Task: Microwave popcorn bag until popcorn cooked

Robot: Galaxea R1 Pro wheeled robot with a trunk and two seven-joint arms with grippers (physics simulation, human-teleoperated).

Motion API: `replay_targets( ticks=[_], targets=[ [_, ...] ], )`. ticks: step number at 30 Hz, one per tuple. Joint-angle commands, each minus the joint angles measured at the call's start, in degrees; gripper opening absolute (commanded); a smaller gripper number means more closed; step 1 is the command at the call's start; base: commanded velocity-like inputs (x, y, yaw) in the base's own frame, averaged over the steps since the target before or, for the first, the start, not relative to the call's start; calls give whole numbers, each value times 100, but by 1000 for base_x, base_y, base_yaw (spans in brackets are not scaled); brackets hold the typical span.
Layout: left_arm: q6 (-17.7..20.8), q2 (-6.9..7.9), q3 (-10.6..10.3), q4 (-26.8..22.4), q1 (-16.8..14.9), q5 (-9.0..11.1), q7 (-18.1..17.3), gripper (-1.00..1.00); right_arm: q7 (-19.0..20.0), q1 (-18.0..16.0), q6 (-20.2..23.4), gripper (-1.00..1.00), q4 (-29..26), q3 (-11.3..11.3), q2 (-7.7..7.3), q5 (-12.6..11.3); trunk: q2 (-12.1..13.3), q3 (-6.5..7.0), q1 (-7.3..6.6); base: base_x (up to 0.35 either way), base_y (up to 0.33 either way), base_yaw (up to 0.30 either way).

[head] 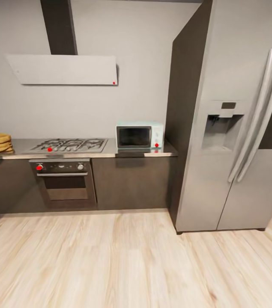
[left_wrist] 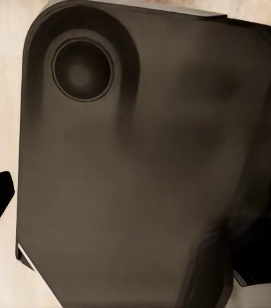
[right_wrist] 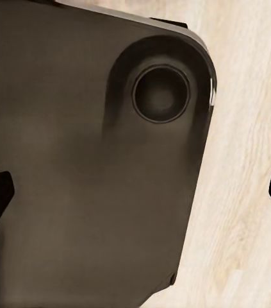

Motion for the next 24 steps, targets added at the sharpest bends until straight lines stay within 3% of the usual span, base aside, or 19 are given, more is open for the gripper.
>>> replay_targets(
  ticks=[1, 24],
  targets=[
    [-5, -1, 14, -2, 0, 43, -11, 100, -16, -1, -12, 100, -1, -4, 2, 43, -2, -5, 3, 325, 0, 0],
    [-13, -1, 14, -2, 0, 43, -11, 100, -13, -1, -8, 100, -1, -66, 6, 28, -2, -5, 3, 325, 0, 0]
  ],
)
